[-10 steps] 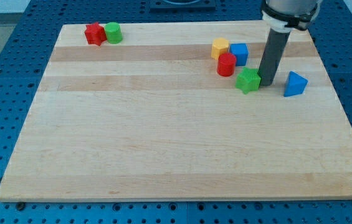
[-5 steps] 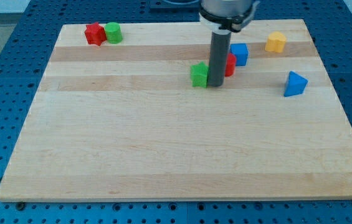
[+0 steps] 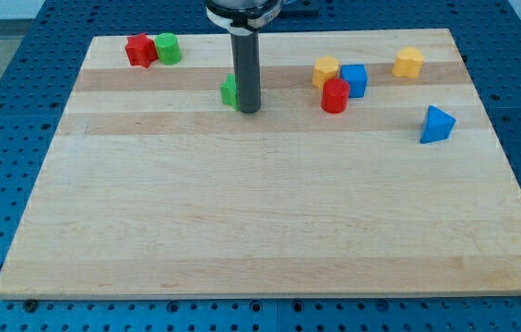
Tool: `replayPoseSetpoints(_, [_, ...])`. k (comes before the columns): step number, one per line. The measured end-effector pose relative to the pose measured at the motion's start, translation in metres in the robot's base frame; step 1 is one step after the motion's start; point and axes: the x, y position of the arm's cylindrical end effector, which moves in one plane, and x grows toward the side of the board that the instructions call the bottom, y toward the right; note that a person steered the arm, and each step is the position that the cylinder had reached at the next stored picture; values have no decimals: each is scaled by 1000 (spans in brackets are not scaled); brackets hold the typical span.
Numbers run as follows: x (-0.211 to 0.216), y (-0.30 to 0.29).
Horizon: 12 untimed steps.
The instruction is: Move the green star bottom of the red star
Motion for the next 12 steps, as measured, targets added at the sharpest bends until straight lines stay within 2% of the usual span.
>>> replayPoseSetpoints(3, [-33, 6])
replayPoseSetpoints(5, [-53, -35])
replayPoseSetpoints(8, [-33, -107])
replayPoseSetpoints(10, [-35, -112])
replayPoseSetpoints(12, [-60, -121])
